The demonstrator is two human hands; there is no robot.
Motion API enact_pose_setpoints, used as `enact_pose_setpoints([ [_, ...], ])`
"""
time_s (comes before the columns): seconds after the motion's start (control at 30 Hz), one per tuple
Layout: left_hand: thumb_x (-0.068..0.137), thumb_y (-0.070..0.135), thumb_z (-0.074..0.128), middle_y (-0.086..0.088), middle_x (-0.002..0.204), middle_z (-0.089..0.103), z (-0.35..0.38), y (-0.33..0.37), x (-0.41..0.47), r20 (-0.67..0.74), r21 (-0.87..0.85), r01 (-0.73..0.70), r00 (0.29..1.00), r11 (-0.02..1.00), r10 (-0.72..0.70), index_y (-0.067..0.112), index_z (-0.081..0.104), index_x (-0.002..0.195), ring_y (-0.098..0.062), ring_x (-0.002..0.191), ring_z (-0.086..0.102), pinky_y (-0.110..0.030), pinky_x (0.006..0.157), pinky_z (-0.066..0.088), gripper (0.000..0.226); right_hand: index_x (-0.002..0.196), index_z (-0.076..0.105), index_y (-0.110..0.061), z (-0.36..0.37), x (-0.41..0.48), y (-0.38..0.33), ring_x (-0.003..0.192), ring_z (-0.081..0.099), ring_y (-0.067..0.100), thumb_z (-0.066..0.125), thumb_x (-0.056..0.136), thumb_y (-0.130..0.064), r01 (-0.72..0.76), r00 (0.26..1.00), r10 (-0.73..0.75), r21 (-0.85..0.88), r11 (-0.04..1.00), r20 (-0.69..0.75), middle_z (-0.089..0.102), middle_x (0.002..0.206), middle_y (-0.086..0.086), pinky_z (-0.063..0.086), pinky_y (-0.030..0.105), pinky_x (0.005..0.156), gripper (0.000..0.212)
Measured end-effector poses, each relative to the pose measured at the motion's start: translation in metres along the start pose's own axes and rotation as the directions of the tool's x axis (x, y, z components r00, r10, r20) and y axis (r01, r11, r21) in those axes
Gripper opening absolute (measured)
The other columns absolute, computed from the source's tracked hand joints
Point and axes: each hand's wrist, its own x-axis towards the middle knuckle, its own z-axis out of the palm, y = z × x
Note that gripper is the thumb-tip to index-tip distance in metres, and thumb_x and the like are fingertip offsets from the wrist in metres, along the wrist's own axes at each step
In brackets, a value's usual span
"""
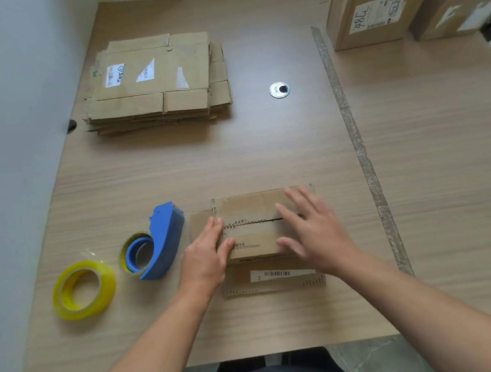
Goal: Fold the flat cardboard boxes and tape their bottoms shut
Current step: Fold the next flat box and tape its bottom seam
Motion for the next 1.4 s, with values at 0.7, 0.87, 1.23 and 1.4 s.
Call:
enact_pose_setpoints([
  [0.7, 0.102, 0.040, 0.041, -0.012, 0.106, 0.054, -0.055, -0.064, 0.013, -0.059, 0.407, 0.256, 0.965, 0.877, -0.254, 0.034, -0.010, 0.156, -0.028, 0.086, 0.055, -0.043, 0.072, 0.050, 0.075, 0.143, 0.048, -0.039, 0.012, -0.001, -0.017, 0.153, 0.011, 0.026, 0.056, 0.095, -0.051, -0.005, 0.998, 0.003, 0.026, 1.000, 0.067, 0.022, 0.163, 0.003, -0.002, 0.047, 0.121, 0.051],
  [0.87, 0.102, 0.034, 0.043, -0.008, 0.095, 0.044, -0.052, -0.066, 0.012, -0.087, 0.372, 0.244, 0.970, 0.895, -0.228, 0.038, -0.006, 0.156, -0.028, 0.077, 0.048, -0.039, 0.064, 0.043, 0.074, 0.137, 0.054, -0.038, 0.014, -0.001, -0.015, 0.152, 0.011, 0.024, 0.062, 0.092, -0.049, -0.022, 0.999, 0.016, 0.107, 0.994, 0.049, 0.025, 0.162, 0.000, -0.012, 0.036, 0.119, 0.047],
  [1.23, 0.095, 0.034, 0.062, 0.002, 0.098, 0.053, -0.090, -0.032, 0.003, -0.011, 0.313, -0.181, 0.981, 0.932, 0.194, 0.047, 0.014, 0.153, -0.024, 0.084, 0.053, -0.036, 0.065, 0.047, 0.077, 0.137, 0.050, -0.041, 0.009, 0.002, -0.014, 0.151, 0.008, 0.011, 0.056, 0.093, -0.055, -0.086, 0.996, 0.074, 0.289, 0.953, 0.052, 0.027, 0.160, -0.011, -0.011, 0.032, 0.119, 0.047],
  [1.4, 0.086, 0.017, 0.074, -0.003, 0.088, 0.058, -0.090, 0.000, -0.001, 0.143, 0.347, -0.581, 0.808, 0.736, 0.571, 0.035, 0.029, 0.148, -0.028, 0.063, 0.055, -0.035, 0.046, 0.048, 0.079, 0.152, 0.029, -0.041, -0.008, 0.004, -0.014, 0.143, 0.030, 0.011, 0.052, 0.095, -0.048, -0.182, 0.982, 0.177, 0.595, 0.783, 0.067, 0.046, 0.149, -0.008, 0.011, 0.043, 0.122, 0.061],
])
